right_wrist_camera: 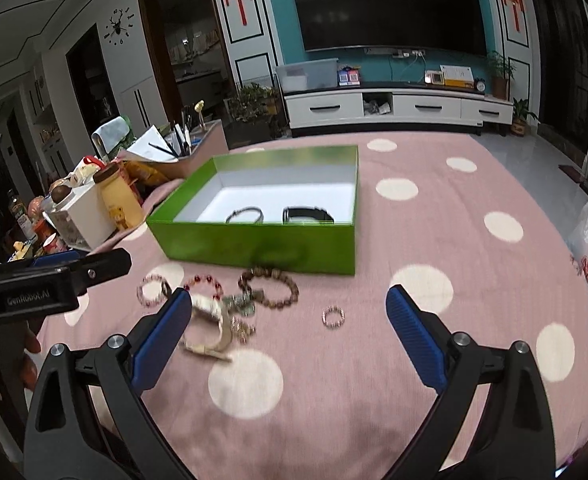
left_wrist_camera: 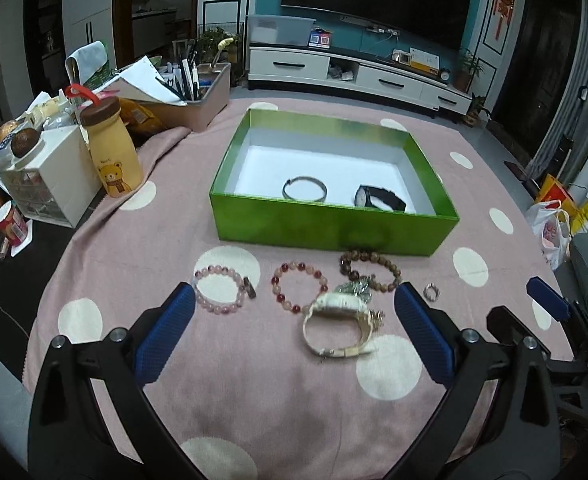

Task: Organize jewelry
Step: 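Grasp the white watch with the left tool while the right tool grasps the silver ring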

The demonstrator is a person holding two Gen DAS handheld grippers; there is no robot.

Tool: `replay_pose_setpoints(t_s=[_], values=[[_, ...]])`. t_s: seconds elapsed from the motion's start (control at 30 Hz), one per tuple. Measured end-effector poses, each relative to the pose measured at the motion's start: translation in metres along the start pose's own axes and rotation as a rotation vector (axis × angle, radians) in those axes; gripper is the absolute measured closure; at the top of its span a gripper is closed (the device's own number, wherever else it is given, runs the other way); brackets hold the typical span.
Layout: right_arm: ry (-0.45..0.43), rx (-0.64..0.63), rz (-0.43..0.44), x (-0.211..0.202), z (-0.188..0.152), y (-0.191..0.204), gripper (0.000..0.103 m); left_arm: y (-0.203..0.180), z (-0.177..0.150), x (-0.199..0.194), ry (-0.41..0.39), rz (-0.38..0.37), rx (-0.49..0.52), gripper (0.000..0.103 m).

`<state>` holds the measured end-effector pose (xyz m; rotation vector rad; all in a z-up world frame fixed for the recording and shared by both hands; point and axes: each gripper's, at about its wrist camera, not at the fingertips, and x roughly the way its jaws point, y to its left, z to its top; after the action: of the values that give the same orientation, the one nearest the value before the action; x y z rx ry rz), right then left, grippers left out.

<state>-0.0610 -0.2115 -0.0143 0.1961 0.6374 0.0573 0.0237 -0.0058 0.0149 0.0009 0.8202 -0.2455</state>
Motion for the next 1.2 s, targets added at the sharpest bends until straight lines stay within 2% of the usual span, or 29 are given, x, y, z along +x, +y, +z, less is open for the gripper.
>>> replay_pose_setpoints(t_s=[0.17, 0.5, 0.67, 0.9, 1.0, 1.07, 1.1, 1.2], values=[[0.04, 0.053, 0.004, -0.005, -0.021, -0.022, 0.005, 0.003, -0.021, 0.006, 0.044, -0.028, 0.011, 0.002], [0.116, 0.178, 0.035, 0.001, -0.046, -0.068, 0.005, 0.014, -0.059, 0.028, 0.11, -0.023, 0.013, 0.002], [0.147, 0.175, 0.044, 0.016, -0.049, -0.068, 0.005, 0.015, -0.059, 0.041, 0.124, -0.036, -0.013, 0.002], [0.186, 0.098, 0.036, 0.038, -0.045, -0.053, 0.005, 0.007, -0.046, 0.06, 0.136, -0.025, -0.025, 0.003], [0.195, 0.07, 0.026, 0.046, -0.04, -0.049, 0.005, 0.002, -0.043, 0.067, 0.142, -0.018, -0.008, 0.012], [0.197, 0.041, 0.012, 0.052, -0.036, -0.045, 0.005, -0.001, -0.041, 0.072, 0.15, -0.021, -0.002, 0.023], [0.199, 0.029, 0.007, 0.055, -0.034, -0.044, 0.006, -0.002, -0.041, 0.075, 0.156, -0.024, -0.002, 0.024], [0.211, 0.001, -0.006, 0.066, -0.029, -0.042, 0.014, -0.004, -0.039, 0.082, 0.171, -0.026, 0.001, 0.037]])
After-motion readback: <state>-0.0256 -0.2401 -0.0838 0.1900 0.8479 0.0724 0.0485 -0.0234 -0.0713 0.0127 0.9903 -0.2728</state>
